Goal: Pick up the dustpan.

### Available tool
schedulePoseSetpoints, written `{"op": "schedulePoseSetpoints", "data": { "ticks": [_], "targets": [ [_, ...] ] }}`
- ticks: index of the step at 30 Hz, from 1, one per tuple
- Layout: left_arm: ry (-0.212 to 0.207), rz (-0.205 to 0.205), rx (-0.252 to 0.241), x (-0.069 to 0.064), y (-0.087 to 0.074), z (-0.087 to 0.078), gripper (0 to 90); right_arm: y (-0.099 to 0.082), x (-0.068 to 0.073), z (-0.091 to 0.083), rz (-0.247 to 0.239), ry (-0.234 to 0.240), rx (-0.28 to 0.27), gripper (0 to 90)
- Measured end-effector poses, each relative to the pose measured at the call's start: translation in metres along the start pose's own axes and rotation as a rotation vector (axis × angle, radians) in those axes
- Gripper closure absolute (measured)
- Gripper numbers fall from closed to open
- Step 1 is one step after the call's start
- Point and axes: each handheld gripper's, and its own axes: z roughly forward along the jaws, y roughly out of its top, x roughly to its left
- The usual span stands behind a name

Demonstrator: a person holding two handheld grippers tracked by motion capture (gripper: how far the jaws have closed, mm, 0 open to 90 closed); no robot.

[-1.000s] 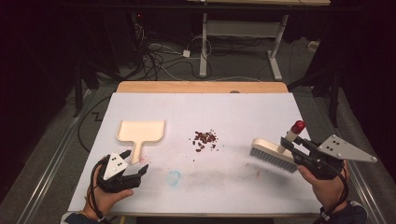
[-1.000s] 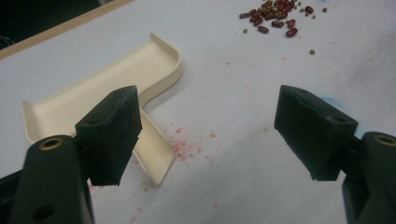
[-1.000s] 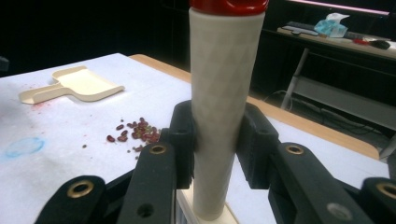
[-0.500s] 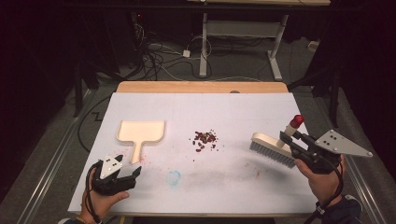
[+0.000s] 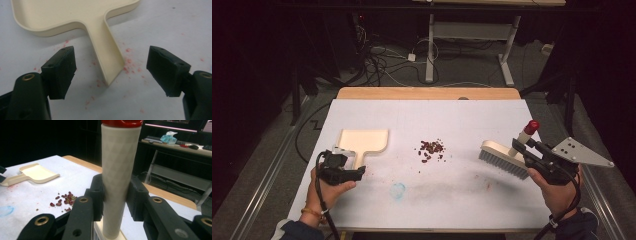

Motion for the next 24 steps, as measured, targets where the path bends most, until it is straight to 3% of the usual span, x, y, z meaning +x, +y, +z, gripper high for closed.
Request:
{"op": "schedulePoseSetpoints", "data": {
  "ticks": [2,3,5,9,13,18,24],
  "targets": [
    [0.001,-0.03,0.037,0.005,0.007,0.011,24.0,-0.001,0.0,0.001,-0.003,-0.003,0.013,70.2],
    [0.002,-0.038,0.046,0.006,0.011,0.016,30.3,-0.001,0.001,0.002,-0.002,0.002,0.013,70.2],
    [0.008,-0.056,0.065,0.01,0.015,0.025,32.9,-0.001,0.001,0.002,-0.006,0.0,0.014,70.2],
    [0.036,-0.08,0.049,0.012,0.019,0.031,39.3,-0.001,0.003,0.004,-0.013,0.005,0.02,70.2],
    [0.043,-0.057,0.044,0.014,0.02,0.033,44.4,-0.004,0.003,0.006,-0.007,0.022,0.022,70.2],
    [0.051,-0.035,0.033,0.016,0.02,0.033,60.5,-0.004,0.005,0.007,-0.012,0.026,0.027,70.2],
    [0.055,-0.013,0.032,0.015,0.021,0.033,63.8,-0.005,0.007,0.01,-0.013,0.027,0.034,70.2]
  ]
}}
